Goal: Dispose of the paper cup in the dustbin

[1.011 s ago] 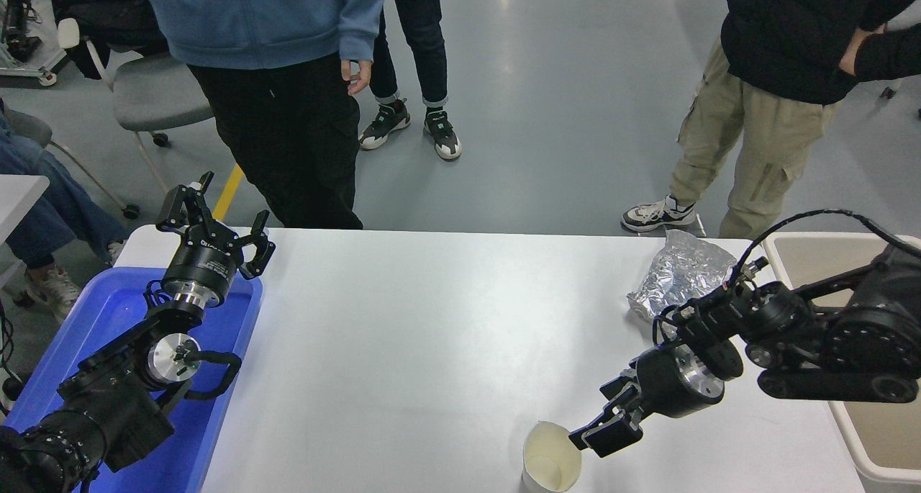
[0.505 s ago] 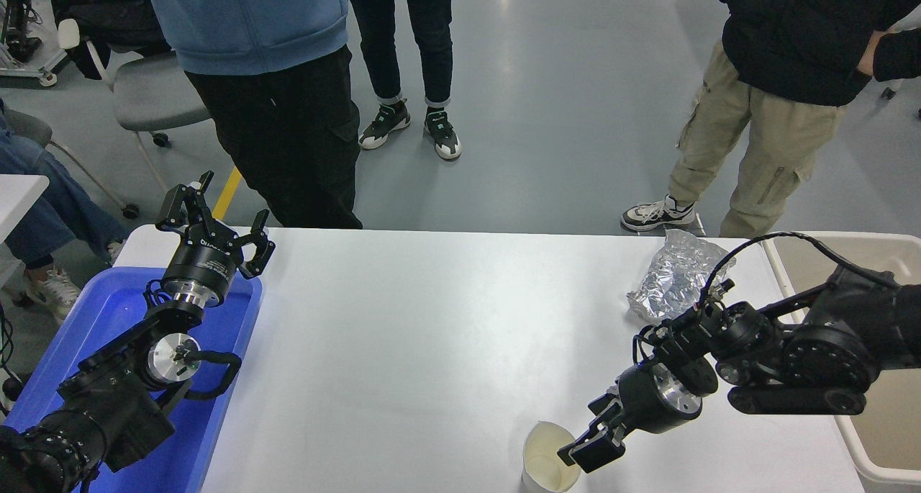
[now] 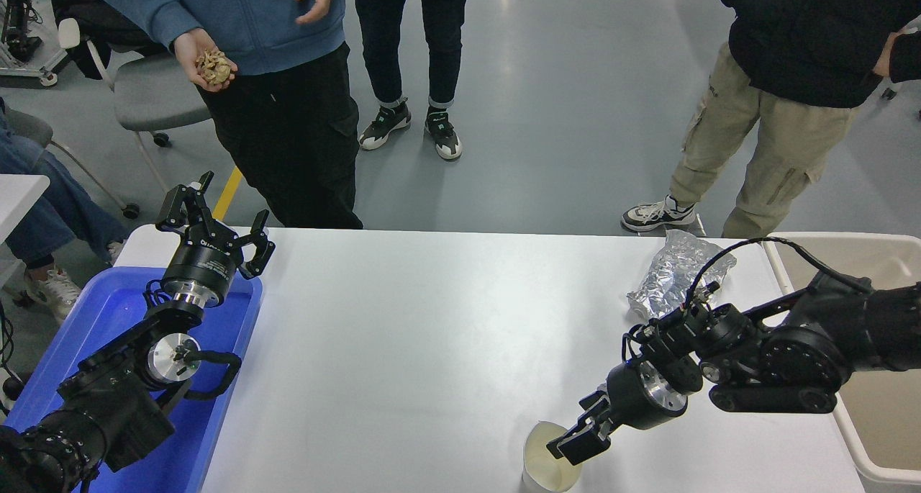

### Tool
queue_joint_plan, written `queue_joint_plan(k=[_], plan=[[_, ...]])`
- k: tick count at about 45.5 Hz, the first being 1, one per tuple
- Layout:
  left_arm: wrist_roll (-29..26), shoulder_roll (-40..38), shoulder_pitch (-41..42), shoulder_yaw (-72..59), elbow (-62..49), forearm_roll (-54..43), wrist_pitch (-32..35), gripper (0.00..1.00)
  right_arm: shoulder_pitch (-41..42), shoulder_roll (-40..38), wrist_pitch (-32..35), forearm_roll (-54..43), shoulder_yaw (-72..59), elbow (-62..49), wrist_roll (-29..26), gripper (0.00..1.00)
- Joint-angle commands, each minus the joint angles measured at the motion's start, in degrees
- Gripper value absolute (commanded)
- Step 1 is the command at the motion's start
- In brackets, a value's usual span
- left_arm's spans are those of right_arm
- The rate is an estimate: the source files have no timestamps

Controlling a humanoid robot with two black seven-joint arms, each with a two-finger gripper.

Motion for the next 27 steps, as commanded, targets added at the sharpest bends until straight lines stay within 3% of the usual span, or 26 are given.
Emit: queue_joint_plan(k=[1,4,7,15,22,27], plan=[[0.0,0.0,0.0,0.0,0.0,0.0,0.0,1.0,-0.3,0.3,-0.7,0.1,-0.1,-0.7,0.2,0.89],[0.0,0.0,0.0,0.0,0.0,0.0,0.0,1.0,-0.3,0.3,-0.8,0.1,-0.1,-0.6,0.4,0.82],[0.0,0.0,0.0,0.0,0.0,0.0,0.0,1.0,-0.1,1.0,-0.7,0.1,-0.2,-0.6,1.3,0.61],[0.0,0.0,-0.1,0.0,0.0,0.0,0.0,1.0,0.9,1.2,-0.7,0.0,-0.3,-0.3,3.5,0.25],[0.0,0.0,0.0,0.0,0.0,0.0,0.0,1.0,1.2,1.2,-0.7,-0.7,-0.7,-0.2,4.8,0.02],[0.0,0.0,0.0,0.0,0.0,0.0,0.0,1.0,1.4,1.3,-0.6,-1.1,-1.1,-0.2,4.8,0.0]])
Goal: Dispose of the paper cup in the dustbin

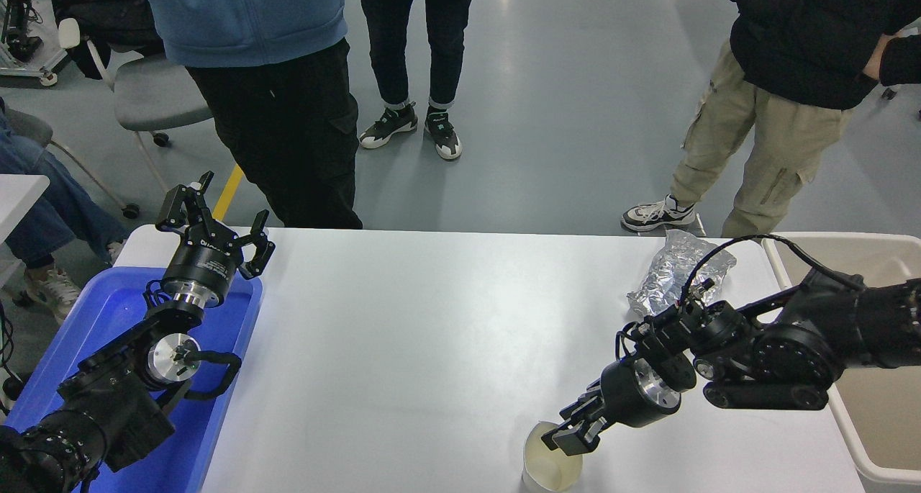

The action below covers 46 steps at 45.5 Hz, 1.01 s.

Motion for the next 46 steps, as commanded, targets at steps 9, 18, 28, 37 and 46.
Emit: queue_joint_plan(k=[9,18,28,37,46], plan=[[0.0,0.0,0.0,0.0,0.0,0.0,-0.1,1.0,1.0,0.1,0.4,-1.4,-0.7,0.1,2.5,0.0],[0.0,0.0,0.0,0.0,0.0,0.0,0.0,1.0,4.6,-0.8,1.2,-0.2,-0.8,2.1,2.4,0.0],[0.0,0.0,0.0,0.0,0.0,0.0,0.0,1.0,16.2,-5.2,7.4,7.4,-0.7,6.8,2.1,0.0],[0.0,0.0,0.0,0.0,0.1,0.0,0.0,1.0,26.3,-9.5,12.9,9.3,-0.7,11.5,2.0,0.0],[0.0,0.0,0.0,0.0,0.0,0.0,0.0,1.0,35.1,-12.7,18.6,11.4,-0.5,14.4,2.0,0.0]])
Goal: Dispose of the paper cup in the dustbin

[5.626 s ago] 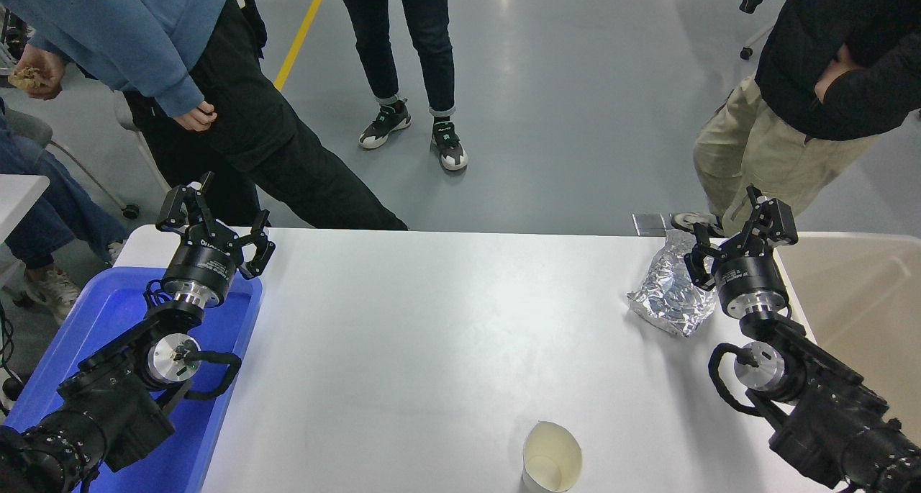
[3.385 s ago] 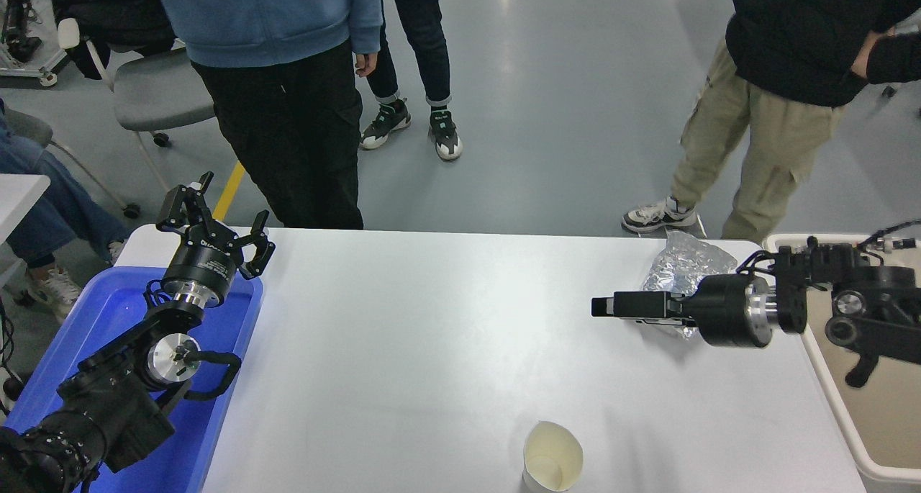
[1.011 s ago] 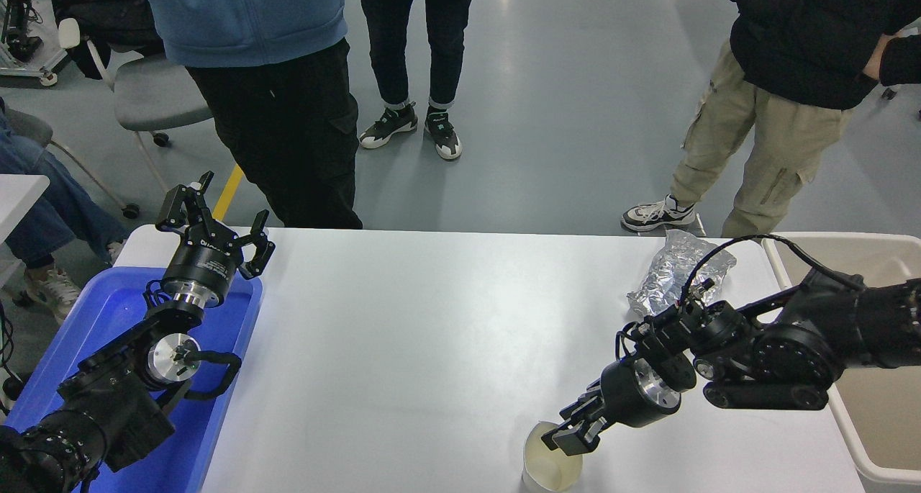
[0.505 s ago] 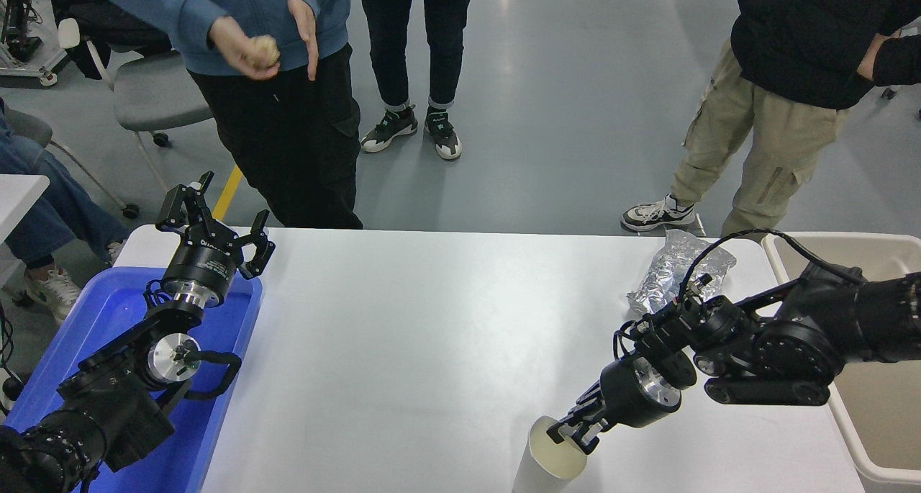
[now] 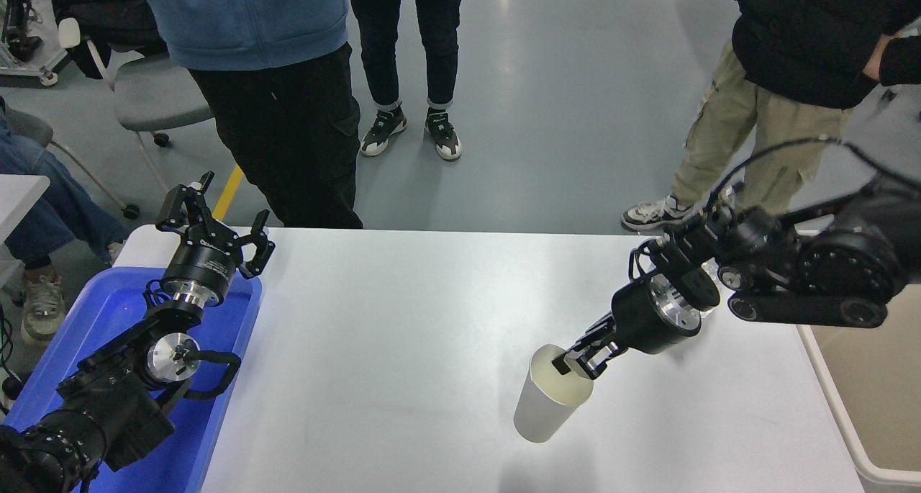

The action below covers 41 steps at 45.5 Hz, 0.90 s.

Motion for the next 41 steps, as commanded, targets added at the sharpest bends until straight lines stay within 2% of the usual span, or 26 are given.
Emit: queue_joint_plan(k=[1,8,15,29,41], plan=[[0.0,0.0,0.0,0.0,0.1,0.0,0.0,1.0,11.7,-4.2,6.8,3.0,0.1,4.0,0.0,0.0],[0.0,0.0,0.0,0.0,0.1,0.0,0.0,1.0,18.2,-5.1,10.4,4.7,0.8,3.9,-0.1,0.0],[0.0,0.0,0.0,0.0,0.0,0.0,0.0,1.0,21.4,-5.9,10.6,6.5,0.7,3.4,-0.4,0.0],[0.0,0.0,-0.1,0.0,0.1,0.0,0.0,1.0,19.5,-10.5,9.4,6.0,0.0,1.9,-1.0,0.0],[0.0,0.0,-0.1,0.0,0.0,0.0,0.0,1.0,14.6,-16.7,9.4,5.8,-3.5,-9.8,-1.1,0.0]])
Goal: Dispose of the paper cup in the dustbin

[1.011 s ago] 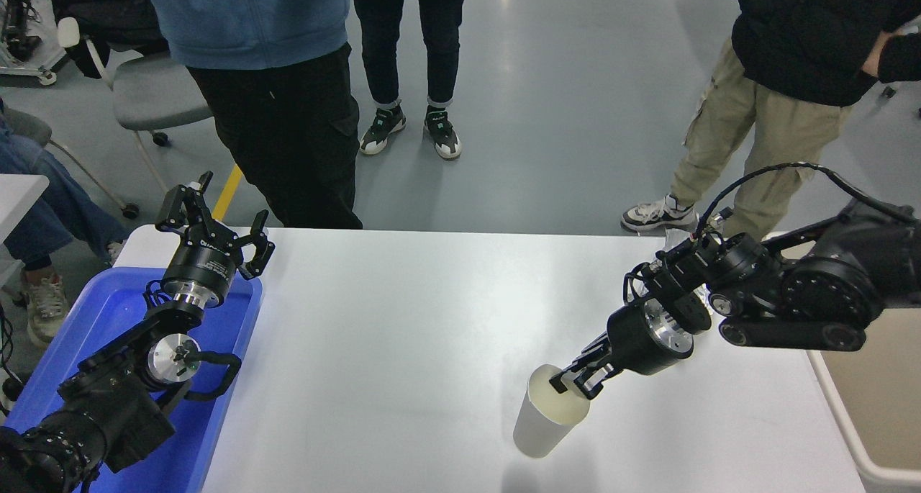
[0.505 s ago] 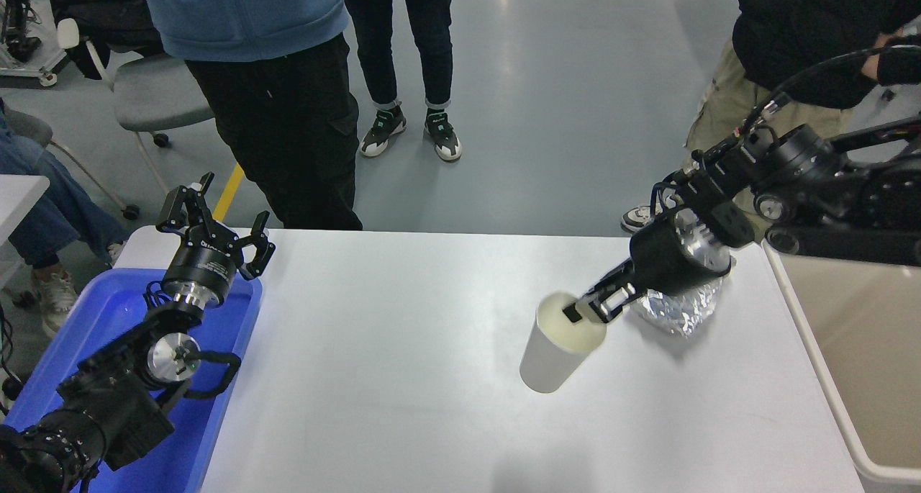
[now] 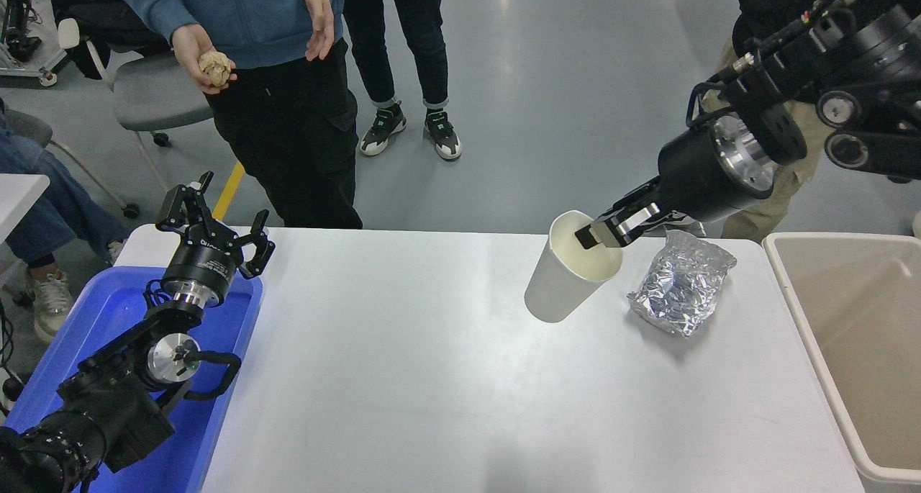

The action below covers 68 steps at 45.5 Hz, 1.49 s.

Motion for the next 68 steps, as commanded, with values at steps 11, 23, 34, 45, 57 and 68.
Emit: queue_joint_plan(k=[11,23,34,45,57,68], plan=[[0.0,0.0,0.0,0.0,0.0,0.0,0.0,1.0,-7.2,-14.2,0.0,0.0,-3.1,-13.9,-0.2,0.0],[0.0,0.0,-0.1,0.0,0.0,0.0,0.0,1.0,-13.5,-22.4,-0.1,1.8,-1.8,-23.5,0.0,0.0],[0.0,0.0,0.0,0.0,0.0,0.0,0.0,1.0,-26.1,-27.6,-2.4,10.3,2.7,-30.8,0.0,0.0],[0.0,0.0,-0.1,0.0,0.0,0.0,0.0,1.0,-42.6,-28.1,-7.6,24.5,6.5,-39.3,0.0,0.0],[0.0,0.0,0.0,0.0,0.0,0.0,0.0,1.0,-55.7,-24.3,-11.8,36.4,9.5,-46.8,-0.2,0.0],[0.0,0.0,0.0,0.0,0.0,0.0,0.0,1.0,-69.9,-15.9,-13.2,52.5,12.8,-57.9,-1.7,0.0]])
